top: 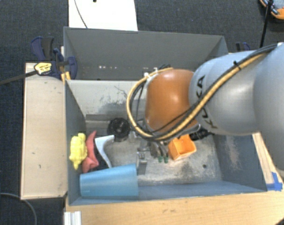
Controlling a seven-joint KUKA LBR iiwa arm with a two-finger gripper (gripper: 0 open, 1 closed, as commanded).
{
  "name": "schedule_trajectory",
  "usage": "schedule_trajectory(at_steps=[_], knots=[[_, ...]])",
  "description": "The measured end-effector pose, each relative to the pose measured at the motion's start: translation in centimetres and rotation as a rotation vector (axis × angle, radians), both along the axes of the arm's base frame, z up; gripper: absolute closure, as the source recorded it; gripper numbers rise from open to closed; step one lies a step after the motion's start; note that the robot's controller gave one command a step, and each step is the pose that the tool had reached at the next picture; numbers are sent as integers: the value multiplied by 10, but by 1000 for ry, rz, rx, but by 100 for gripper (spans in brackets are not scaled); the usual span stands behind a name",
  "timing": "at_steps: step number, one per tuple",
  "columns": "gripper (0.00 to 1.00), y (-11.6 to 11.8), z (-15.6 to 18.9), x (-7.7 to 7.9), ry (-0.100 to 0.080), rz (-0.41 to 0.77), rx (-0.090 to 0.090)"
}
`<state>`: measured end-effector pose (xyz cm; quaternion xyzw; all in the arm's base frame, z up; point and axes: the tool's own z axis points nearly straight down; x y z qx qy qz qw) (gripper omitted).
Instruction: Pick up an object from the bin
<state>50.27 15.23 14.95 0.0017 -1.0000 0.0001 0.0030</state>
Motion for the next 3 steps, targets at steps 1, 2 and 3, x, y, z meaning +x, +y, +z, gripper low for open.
schedule_trajectory(at_steps=[1, 2, 3], knots=[[0, -1, 4, 2, -7, -6, 2], [0, 25, -30, 47, -23, 126, -5], [0, 48, -44, 68, -5, 236, 1]])
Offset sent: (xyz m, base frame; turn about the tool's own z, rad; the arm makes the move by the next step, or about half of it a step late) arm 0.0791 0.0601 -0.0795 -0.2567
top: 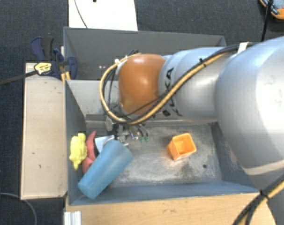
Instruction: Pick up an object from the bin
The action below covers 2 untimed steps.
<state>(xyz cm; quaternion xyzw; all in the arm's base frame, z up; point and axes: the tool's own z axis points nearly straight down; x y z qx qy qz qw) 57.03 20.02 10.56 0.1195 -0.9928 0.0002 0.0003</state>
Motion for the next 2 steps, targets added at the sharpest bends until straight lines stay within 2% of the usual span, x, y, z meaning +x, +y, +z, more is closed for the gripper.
schedule_trajectory(at_steps=[1, 2], knots=[[0, -34, 13, 19, -6, 24, 2], [0, -29, -34, 25, -14, 122, 5]])
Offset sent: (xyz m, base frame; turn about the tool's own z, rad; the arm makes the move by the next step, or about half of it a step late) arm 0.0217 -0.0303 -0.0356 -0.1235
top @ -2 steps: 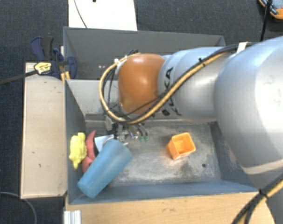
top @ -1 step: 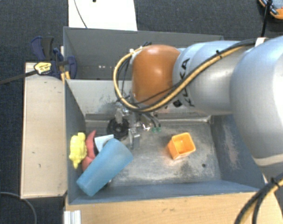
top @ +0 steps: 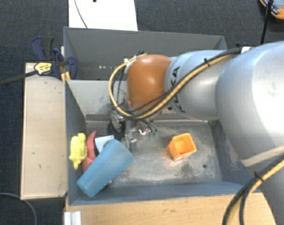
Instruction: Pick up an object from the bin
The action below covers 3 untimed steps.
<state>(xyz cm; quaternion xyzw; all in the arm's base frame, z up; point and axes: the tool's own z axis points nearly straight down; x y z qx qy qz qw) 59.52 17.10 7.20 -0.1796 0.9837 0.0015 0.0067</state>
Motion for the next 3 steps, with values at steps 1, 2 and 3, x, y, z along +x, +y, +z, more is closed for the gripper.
schedule_trajectory(at_steps=[1, 2, 3], knots=[[100, -6, 2, 0, -1, 66, -1], [100, -7, 2, 0, -1, 70, -1], [100, -6, 38, 2, 6, 63, -3]])
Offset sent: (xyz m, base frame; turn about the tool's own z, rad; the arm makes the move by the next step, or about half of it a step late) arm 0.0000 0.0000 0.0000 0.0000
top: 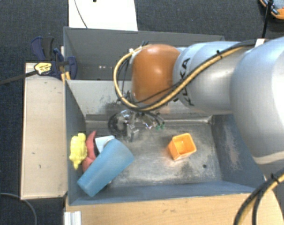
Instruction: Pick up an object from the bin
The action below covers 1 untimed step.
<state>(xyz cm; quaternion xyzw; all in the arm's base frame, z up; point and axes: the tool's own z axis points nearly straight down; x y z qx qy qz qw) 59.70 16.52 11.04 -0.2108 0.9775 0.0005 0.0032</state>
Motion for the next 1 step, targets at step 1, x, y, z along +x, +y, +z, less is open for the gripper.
schedule_trajectory(at_steps=[1], knots=[[100, -1, 64, 0, -2, 1, 0]])
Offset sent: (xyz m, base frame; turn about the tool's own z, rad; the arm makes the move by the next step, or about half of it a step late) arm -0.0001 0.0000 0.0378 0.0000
